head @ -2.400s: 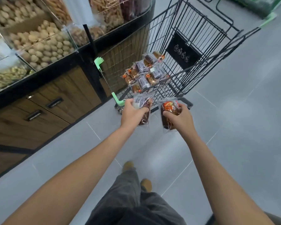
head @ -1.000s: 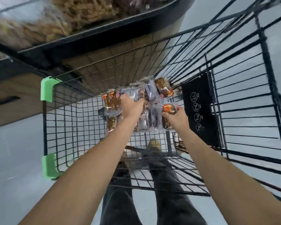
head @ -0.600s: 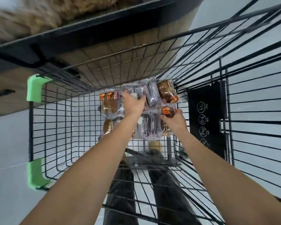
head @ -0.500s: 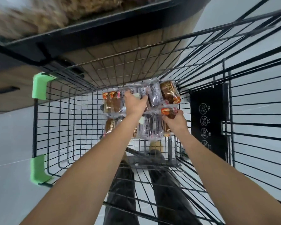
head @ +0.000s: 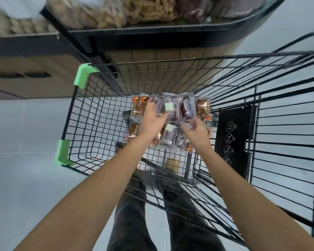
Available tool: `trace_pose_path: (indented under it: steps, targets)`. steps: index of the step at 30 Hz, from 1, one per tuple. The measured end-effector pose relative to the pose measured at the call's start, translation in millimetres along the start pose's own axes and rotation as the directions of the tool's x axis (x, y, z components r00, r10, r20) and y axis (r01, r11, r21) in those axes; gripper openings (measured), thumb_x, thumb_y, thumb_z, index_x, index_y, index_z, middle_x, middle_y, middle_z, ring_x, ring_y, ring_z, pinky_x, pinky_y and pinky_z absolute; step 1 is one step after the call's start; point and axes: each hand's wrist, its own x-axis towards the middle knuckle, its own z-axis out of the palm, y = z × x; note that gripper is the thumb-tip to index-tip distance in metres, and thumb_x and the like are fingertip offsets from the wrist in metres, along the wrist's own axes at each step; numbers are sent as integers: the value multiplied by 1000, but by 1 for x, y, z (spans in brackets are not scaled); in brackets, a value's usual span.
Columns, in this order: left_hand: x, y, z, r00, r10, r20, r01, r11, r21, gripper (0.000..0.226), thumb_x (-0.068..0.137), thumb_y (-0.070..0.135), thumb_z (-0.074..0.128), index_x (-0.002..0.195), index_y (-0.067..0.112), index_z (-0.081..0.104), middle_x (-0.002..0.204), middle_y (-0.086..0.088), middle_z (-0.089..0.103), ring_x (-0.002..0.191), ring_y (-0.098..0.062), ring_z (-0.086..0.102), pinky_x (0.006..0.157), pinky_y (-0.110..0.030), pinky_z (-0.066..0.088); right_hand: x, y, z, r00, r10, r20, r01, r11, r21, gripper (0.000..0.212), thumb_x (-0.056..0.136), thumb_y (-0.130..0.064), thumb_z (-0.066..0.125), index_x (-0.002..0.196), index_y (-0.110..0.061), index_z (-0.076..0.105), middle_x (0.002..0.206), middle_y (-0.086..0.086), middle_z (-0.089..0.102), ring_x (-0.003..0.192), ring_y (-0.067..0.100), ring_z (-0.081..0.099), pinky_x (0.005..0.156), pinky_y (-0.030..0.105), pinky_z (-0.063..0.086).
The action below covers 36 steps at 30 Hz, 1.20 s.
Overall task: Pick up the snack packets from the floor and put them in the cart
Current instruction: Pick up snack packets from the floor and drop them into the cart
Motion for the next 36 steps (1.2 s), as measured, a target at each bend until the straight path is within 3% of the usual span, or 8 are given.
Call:
trace_pose_path:
  steps: [2, 5, 9, 14, 18, 22, 32, 36]
  targets:
    - [-14, -3, -19, 1000, -6, -21, 5, 999, -39, 63, 88, 12, 62, 142, 13, 31, 135, 1, 47, 98, -3, 50, 82, -18, 43, -13, -19, 5, 996, -75, 38, 75, 997, -17, 52, 92, -23, 60, 139, -12, 40, 124, -2, 54, 100, 10, 57, 88, 29, 52]
    - [-35, -11, -57, 998, -11, -67, 5, 996, -92, 61, 86, 14, 63, 141, 15, 35, 127, 2, 53, 104, -6, 55, 92, -29, 50, -37, -50, 16, 979, -185, 82, 188, 982, -31, 44, 92, -21, 59, 134, -14, 46, 116, -7, 57, 100, 8, 57, 80, 17, 45]
    - [-71, -19, -116, 986, 21, -166, -44, 990, -134, 48, 91, 14, 58, 136, 14, 41, 118, 6, 56, 100, -4, 51, 78, -11, 40, -70, -88, 41, 938, -305, 165, 314, 949, -31, 42, 93, -20, 58, 134, -18, 48, 113, -8, 60, 103, 7, 56, 84, 18, 43]
    - [-118, -54, -198, 958, 12, -285, -76, 974, -214, 49, 92, 18, 59, 137, 13, 41, 119, 6, 57, 105, -9, 52, 93, -25, 41, -121, -136, 100, 853, -420, 311, 458, 887, -55, 43, 93, -20, 59, 133, -20, 47, 113, -12, 59, 103, 5, 56, 86, 21, 46]
    - [-154, -105, -265, 919, -80, -385, -70, 930, -360, 50, 91, 9, 59, 137, 5, 39, 123, -4, 54, 100, -13, 52, 71, -7, 43, -171, -165, 165, 762, -488, 425, 550, 835, -27, 38, 93, -17, 58, 130, -18, 49, 109, -7, 61, 95, -1, 57, 72, 8, 46]
    - [-195, -170, -333, 880, -173, -442, -72, 872, -484, 46, 93, 4, 55, 136, 2, 41, 115, -5, 53, 96, -14, 50, 56, -2, 40, -231, -181, 245, 698, -532, 480, 617, 786, -27, 35, 92, -10, 59, 126, -7, 52, 104, 2, 61, 88, 8, 58, 73, 10, 46]
    - [-297, -324, -483, 785, -321, -530, -118, 762, -637, 44, 91, 8, 57, 133, 4, 44, 124, -9, 56, 99, -13, 51, 69, -17, 40, -380, -184, 447, 567, -538, 624, 714, 698, -46, 29, 90, -4, 58, 119, -2, 57, 82, -5, 56, 75, 7, 54, 68, 7, 42]
    - [-331, -367, -532, 729, -380, -569, -155, 718, -679, 43, 91, 8, 57, 132, 6, 45, 116, -5, 56, 98, -14, 52, 80, -24, 37, -424, -188, 514, 487, -529, 695, 758, 652, -35, 26, 90, -7, 58, 115, -6, 60, 91, 2, 61, 82, 12, 58, 70, 7, 43]
